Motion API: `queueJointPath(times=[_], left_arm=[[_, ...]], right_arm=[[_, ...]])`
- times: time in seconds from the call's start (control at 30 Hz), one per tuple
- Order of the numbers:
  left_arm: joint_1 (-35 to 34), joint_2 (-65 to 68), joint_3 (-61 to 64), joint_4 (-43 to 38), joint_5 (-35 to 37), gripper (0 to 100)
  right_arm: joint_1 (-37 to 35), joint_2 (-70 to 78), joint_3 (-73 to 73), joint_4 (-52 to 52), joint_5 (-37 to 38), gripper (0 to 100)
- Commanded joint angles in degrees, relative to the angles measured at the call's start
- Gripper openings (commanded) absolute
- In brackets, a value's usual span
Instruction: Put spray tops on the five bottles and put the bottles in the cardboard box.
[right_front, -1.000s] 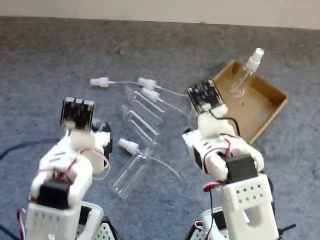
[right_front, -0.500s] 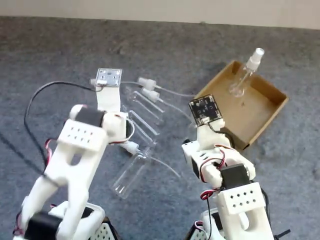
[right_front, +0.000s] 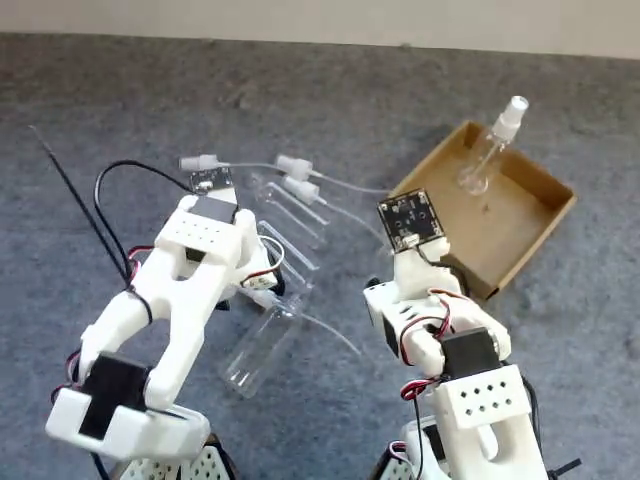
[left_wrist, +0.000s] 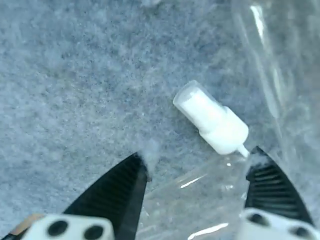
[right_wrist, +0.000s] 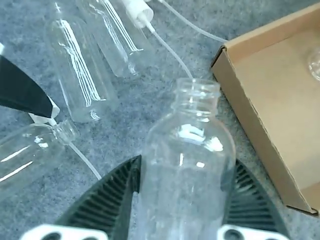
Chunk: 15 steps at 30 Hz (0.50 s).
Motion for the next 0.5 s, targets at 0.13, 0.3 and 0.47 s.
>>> queueJointPath(times=[0.13, 0.3, 0.47], left_arm=[[0.84, 5.14, -3.65, -8.26, 3.08, 27], [0.75, 8.48, -3.74, -11.87, 3.08, 27], [0.75, 11.03, -3.74, -16.00, 3.08, 27]], right_arm=[[0.66, -1.54, -0.48, -1.89, -0.09, 19.0], [0.66, -1.54, -0.48, -1.89, -0.09, 19.0], [0.66, -1.54, -0.40, -1.89, -0.09, 19.0]])
